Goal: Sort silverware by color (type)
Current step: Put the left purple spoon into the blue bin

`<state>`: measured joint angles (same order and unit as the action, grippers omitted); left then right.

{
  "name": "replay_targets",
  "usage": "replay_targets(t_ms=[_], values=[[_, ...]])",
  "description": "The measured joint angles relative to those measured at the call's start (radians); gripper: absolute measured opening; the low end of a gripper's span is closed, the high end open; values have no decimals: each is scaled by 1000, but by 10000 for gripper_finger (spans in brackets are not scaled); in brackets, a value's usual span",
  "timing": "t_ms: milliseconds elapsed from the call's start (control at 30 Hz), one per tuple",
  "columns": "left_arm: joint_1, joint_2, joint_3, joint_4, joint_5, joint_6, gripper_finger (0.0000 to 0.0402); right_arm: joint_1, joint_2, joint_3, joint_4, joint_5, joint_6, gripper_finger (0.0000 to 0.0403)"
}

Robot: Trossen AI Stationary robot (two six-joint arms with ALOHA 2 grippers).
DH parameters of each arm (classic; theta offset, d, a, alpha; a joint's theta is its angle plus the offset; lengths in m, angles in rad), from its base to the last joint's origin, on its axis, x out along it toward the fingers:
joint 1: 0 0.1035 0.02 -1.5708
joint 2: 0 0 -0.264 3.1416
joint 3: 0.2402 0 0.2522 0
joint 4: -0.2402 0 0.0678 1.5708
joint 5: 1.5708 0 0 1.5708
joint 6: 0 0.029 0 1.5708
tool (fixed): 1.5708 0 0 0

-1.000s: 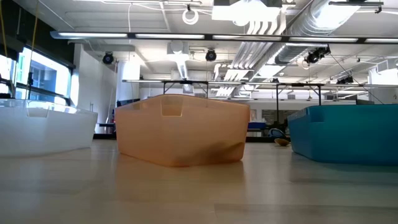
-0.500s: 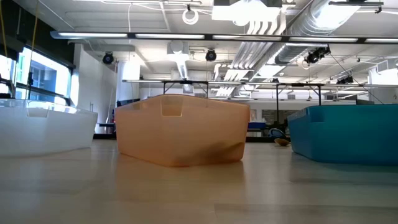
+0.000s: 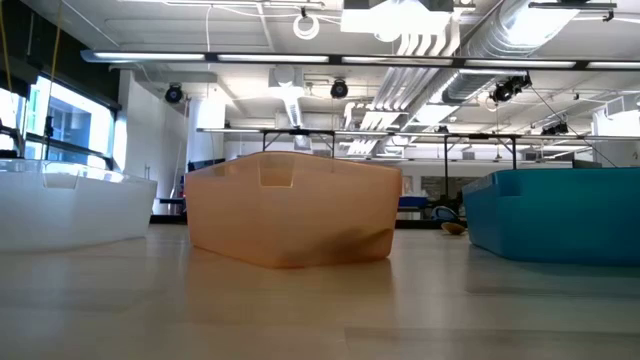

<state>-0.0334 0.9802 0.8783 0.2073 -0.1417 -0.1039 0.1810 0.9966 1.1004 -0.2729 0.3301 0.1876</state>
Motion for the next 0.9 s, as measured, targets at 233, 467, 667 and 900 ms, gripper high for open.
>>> replay_targets(t_ms=[233, 467, 667, 900], values=[[0, 0, 0, 11, 0, -43, 138, 0, 0, 0, 0, 0, 14, 151], [0, 0, 0, 23, 0, -44, 138, 0, 0, 0, -1, 0, 45, 151], [-2, -7, 0, 19, 102, -164, 138, 0, 0, 0, -1, 0, 100, 151], [-103, -19, 13, -239, 170, -411, 138, 0, 0, 0, -4, 0, 119, 151]])
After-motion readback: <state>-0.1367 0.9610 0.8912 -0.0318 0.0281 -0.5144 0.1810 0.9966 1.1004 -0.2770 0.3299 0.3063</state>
